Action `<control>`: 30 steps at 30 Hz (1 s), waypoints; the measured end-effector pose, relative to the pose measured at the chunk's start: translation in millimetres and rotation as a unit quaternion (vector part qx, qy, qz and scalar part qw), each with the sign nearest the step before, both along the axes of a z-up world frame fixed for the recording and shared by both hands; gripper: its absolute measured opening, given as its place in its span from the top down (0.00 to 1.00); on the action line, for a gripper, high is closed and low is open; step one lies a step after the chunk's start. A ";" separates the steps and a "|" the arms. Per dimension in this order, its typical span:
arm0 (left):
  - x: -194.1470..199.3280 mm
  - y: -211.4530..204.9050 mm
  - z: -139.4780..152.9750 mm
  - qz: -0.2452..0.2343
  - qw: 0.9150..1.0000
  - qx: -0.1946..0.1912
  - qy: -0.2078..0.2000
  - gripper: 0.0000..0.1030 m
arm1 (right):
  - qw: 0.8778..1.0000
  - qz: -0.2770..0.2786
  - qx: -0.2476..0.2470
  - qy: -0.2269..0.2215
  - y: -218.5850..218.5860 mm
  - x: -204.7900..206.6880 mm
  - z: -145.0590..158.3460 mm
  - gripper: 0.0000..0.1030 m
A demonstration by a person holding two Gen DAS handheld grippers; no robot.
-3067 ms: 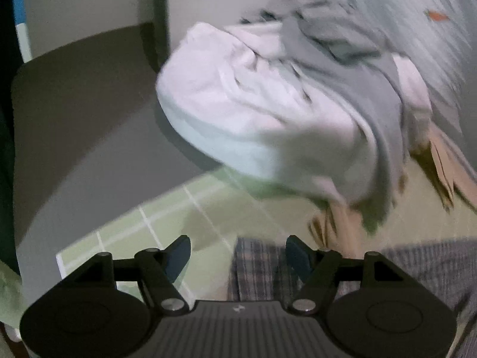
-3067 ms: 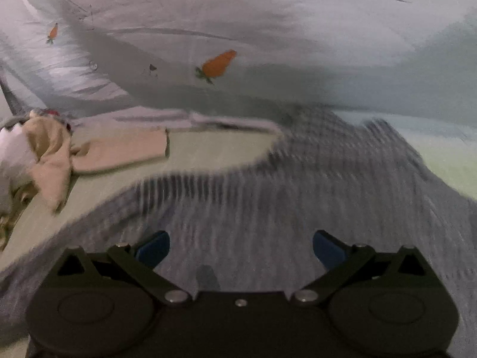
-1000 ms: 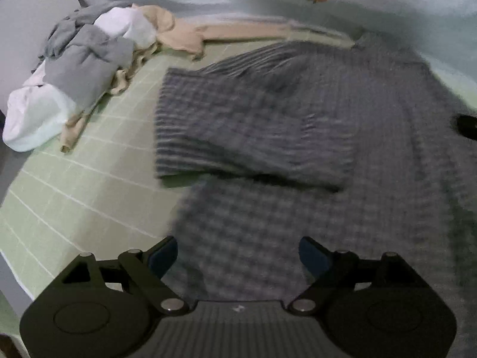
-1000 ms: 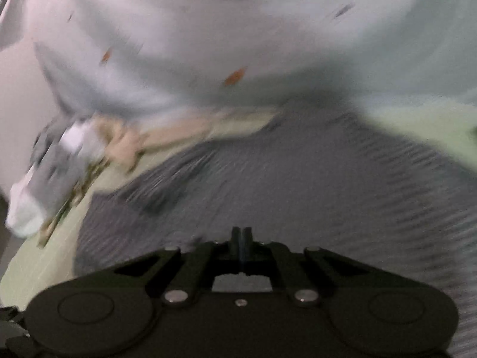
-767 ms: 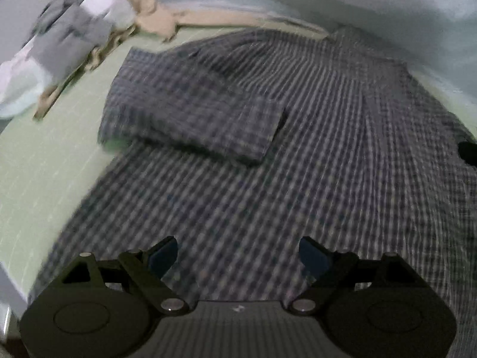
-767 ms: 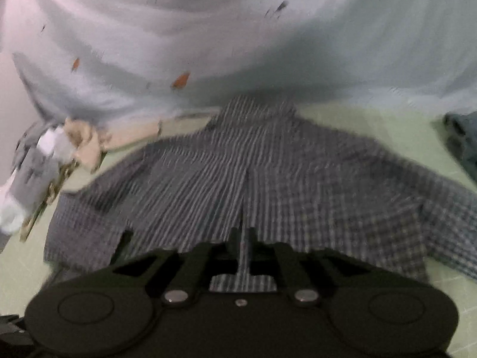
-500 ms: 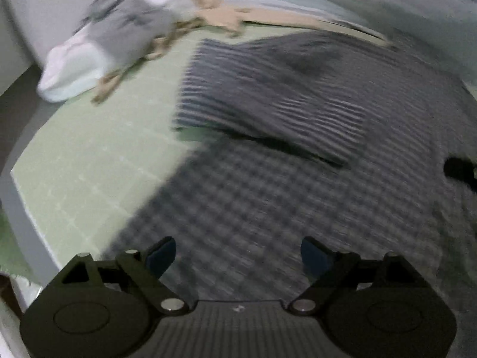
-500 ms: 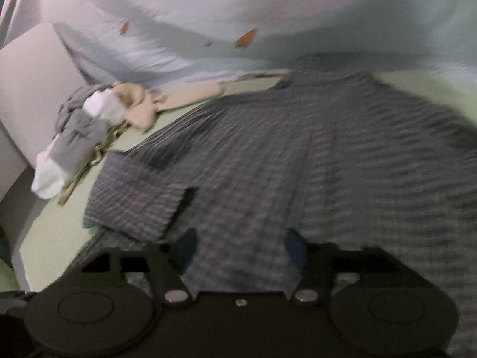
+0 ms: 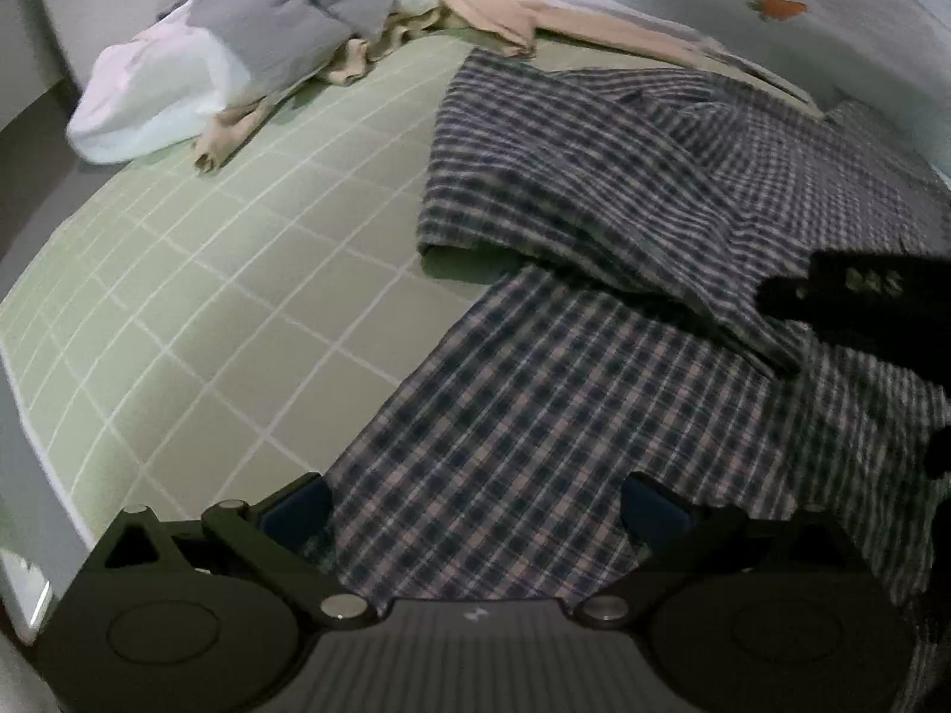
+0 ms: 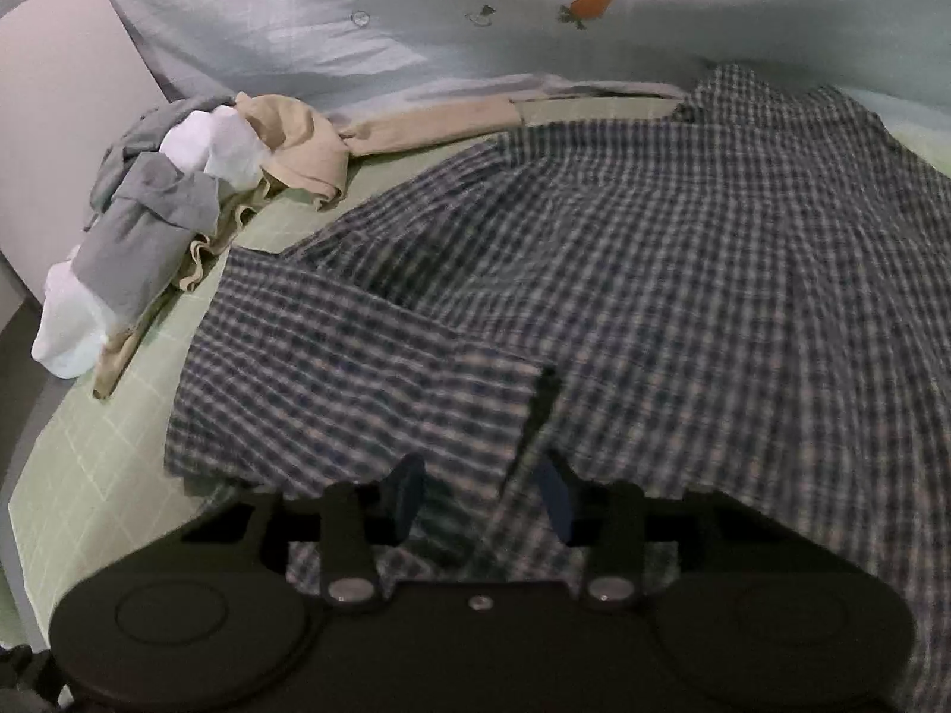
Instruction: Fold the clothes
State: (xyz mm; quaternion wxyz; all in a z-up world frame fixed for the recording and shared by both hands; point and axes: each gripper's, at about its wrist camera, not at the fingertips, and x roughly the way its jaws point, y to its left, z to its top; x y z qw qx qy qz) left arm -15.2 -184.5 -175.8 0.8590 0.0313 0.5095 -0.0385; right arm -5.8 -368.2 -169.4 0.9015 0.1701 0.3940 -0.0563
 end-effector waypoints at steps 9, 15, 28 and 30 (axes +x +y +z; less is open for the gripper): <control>11.3 -6.7 0.0 -0.009 1.000 -0.006 0.024 0.01 | 0.997 -0.028 0.001 -0.070 -35.1 -27.3 42.8 1.00; -2.2 -42.6 22.4 -0.047 0.998 -0.028 -0.007 0.01 | 0.986 -0.105 -0.063 -0.109 -101.3 -103.0 81.8 1.00; -93.9 -179.2 4.2 -0.150 0.989 -0.004 0.002 0.00 | 0.964 -0.252 -0.081 -0.022 -239.3 -245.6 51.1 0.54; -101.6 -182.8 -4.6 -0.146 0.989 0.004 0.012 0.00 | 0.971 -0.232 -0.057 -0.016 -243.4 -245.8 37.2 0.55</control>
